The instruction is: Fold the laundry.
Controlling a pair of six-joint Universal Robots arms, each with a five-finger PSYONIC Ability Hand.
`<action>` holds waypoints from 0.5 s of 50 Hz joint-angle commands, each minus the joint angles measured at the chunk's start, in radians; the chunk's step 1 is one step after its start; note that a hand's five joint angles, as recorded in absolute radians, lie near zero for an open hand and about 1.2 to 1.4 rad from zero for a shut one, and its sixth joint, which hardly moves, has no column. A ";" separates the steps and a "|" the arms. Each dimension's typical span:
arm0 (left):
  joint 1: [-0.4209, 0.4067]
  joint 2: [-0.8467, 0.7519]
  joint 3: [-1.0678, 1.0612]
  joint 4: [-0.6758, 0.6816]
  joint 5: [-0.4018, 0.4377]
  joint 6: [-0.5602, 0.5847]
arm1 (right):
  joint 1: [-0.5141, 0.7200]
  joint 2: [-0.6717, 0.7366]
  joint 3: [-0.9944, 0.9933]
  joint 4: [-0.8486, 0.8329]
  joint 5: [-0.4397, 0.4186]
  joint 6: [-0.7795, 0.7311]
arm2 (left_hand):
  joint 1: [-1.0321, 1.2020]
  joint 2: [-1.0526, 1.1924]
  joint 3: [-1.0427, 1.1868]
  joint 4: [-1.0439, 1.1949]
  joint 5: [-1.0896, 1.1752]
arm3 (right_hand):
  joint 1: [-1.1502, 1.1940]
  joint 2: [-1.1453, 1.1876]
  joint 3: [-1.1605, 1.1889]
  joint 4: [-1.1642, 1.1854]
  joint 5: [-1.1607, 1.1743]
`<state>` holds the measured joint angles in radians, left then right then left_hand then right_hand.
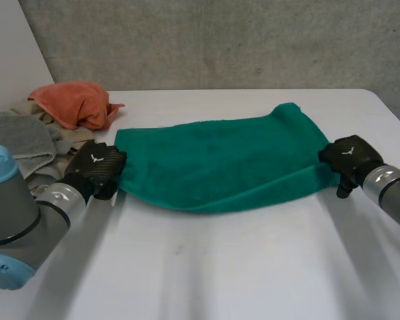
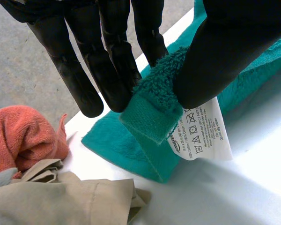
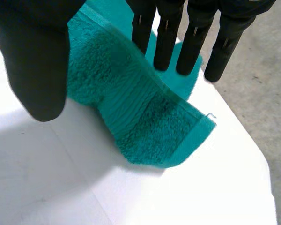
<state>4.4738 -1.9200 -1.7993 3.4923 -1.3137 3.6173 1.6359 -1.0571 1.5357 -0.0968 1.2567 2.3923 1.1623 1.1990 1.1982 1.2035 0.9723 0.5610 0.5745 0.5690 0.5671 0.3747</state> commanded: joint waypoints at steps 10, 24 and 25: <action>0.025 0.079 -0.035 -0.021 0.037 -0.072 | -0.048 -0.034 -0.152 0.153 -0.100 -0.244 | 0.234 0.197 0.198 0.193 0.249 | -0.158 -0.171 -0.166 -0.164 -0.146; 0.030 0.082 -0.020 -0.033 0.034 -0.092 | -0.100 0.066 -0.272 0.364 -0.128 -0.257 | 0.234 0.197 0.198 0.193 0.249 | -0.134 -0.147 -0.142 -0.140 -0.122; 0.032 0.084 -0.018 -0.036 0.034 -0.092 | -0.108 0.062 -0.269 0.368 -0.129 -0.227 | 0.234 0.197 0.198 0.193 0.249 | -0.134 -0.147 -0.142 -0.140 -0.122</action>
<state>4.4997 -1.8401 -1.8262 3.4636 -1.2792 3.5255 1.5732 -0.9932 1.2801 0.2117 1.1301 2.0791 1.1623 1.1991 1.1982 1.2035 0.9723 0.4035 0.4076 0.4062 0.3917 0.1944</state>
